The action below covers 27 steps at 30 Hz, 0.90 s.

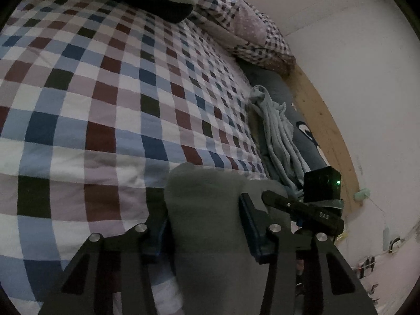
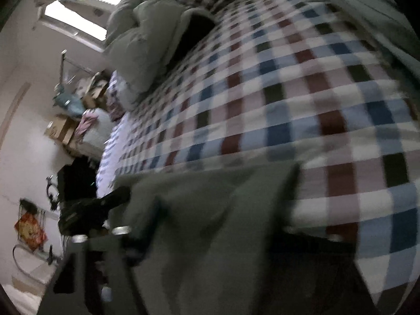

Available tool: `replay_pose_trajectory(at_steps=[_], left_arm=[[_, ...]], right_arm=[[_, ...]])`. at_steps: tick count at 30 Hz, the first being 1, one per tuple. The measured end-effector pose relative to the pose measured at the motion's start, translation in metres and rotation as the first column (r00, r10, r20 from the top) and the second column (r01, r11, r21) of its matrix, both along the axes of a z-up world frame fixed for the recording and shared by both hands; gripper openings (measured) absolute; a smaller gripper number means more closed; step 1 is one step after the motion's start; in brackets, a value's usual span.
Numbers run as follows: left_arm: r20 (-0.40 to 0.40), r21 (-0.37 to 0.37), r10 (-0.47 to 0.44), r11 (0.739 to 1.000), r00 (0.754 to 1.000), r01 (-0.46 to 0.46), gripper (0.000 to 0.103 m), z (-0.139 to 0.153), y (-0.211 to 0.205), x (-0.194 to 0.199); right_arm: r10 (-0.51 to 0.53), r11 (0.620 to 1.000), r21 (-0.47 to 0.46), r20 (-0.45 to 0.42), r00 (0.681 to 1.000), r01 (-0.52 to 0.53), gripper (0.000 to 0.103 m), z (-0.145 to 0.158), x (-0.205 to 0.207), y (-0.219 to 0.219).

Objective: Fold clothes
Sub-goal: 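Open both tools and grasp the folded T-shirt edge from both sides, then lift the folded T-shirt with both tools and carry it toward the headboard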

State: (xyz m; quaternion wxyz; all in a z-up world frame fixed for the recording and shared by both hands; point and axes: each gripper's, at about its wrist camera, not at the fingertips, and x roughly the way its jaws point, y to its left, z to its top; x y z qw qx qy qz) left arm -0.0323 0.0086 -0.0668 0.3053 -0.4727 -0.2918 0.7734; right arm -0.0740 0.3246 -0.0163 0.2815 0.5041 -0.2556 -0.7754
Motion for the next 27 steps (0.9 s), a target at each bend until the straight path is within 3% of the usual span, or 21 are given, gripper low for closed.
replay_pose_trajectory(at_steps=[3,8,14,21,27], left_arm=[[-0.01,-0.009,0.003,1.0,1.0,-0.003,0.046,0.002,0.001,0.002],[-0.058,-0.047,0.0,0.999,0.998,-0.003,0.04,0.012,0.005,0.007],[-0.161,-0.132,-0.004,0.991,0.987,-0.018,0.038,0.039,0.015,0.025],[-0.28,-0.165,0.009,0.985,0.96,-0.058,0.035,0.071,0.018,0.056],[-0.413,-0.245,0.001,0.963,0.911,-0.113,0.034,0.106,0.03,0.098]], right_arm=[[0.0,1.0,0.009,-0.017,1.0,0.0,0.047,0.002,0.003,0.0],[0.004,0.999,0.033,-0.066,0.998,-0.002,0.022,0.011,0.008,-0.003],[0.007,0.996,0.087,-0.156,0.988,0.006,0.016,0.029,0.021,-0.007],[0.021,0.993,0.12,-0.274,0.962,0.013,0.014,0.053,0.042,-0.008],[0.02,0.991,0.132,-0.389,0.921,0.034,0.014,0.082,0.07,-0.012]])
